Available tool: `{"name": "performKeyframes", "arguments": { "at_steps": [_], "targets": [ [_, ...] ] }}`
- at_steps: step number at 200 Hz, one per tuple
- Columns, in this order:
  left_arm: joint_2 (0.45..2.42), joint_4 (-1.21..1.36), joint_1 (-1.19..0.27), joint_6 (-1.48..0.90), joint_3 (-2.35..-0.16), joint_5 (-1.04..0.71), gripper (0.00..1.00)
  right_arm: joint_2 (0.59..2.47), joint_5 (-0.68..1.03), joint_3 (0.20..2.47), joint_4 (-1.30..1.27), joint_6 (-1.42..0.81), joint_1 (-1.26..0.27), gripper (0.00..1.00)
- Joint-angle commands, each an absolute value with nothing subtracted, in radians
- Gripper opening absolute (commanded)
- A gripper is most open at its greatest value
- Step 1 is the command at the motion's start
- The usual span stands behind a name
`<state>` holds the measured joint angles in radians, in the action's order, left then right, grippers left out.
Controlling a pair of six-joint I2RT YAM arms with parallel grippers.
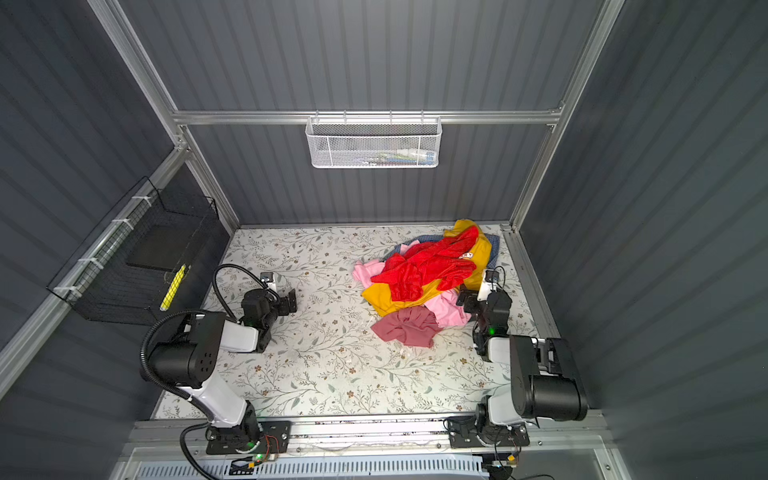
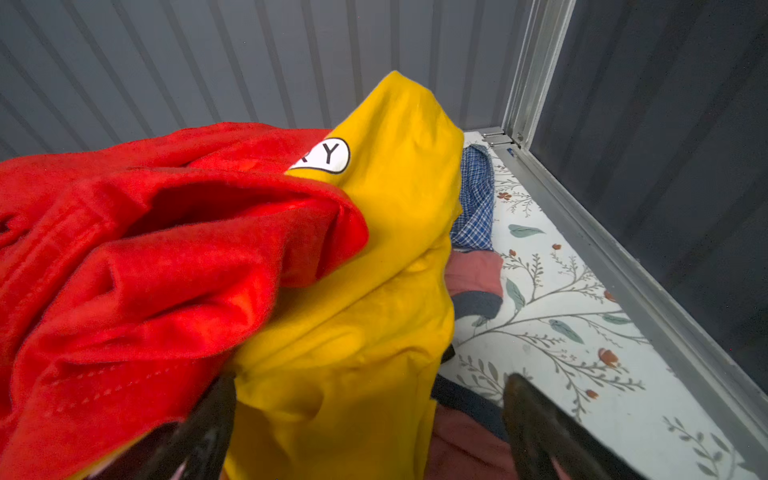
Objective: Pick out a specific cloth from the pile
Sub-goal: 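Move the right gripper toward the clothes pile while the left arm shifts forward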
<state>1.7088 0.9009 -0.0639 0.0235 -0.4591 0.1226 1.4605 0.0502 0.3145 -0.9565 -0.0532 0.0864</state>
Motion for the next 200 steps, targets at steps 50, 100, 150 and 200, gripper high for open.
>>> {"name": "performKeyframes", "arguments": {
  "at_steps": [50, 100, 150, 200],
  "targets": [
    [1.717, 0.904, -0.062, 0.029, -0.475, 0.132, 1.00, 1.458, 0.058, 0.330, -0.968, -0.067, 0.087, 0.99],
    [1.718, 0.904, -0.061, 0.029, -0.476, 0.132, 1.00, 1.459, 0.062, 0.329, -0.968, -0.067, 0.088, 0.99],
    [1.717, 0.901, -0.061, 0.029, -0.479, 0.132, 1.00, 1.460, 0.069, 0.328, -0.969, -0.070, 0.093, 0.99],
    [1.718, 0.900, -0.061, 0.029, -0.477, 0.132, 1.00, 1.460, 0.086, 0.323, -0.979, -0.075, 0.101, 0.99]
  ]
}}
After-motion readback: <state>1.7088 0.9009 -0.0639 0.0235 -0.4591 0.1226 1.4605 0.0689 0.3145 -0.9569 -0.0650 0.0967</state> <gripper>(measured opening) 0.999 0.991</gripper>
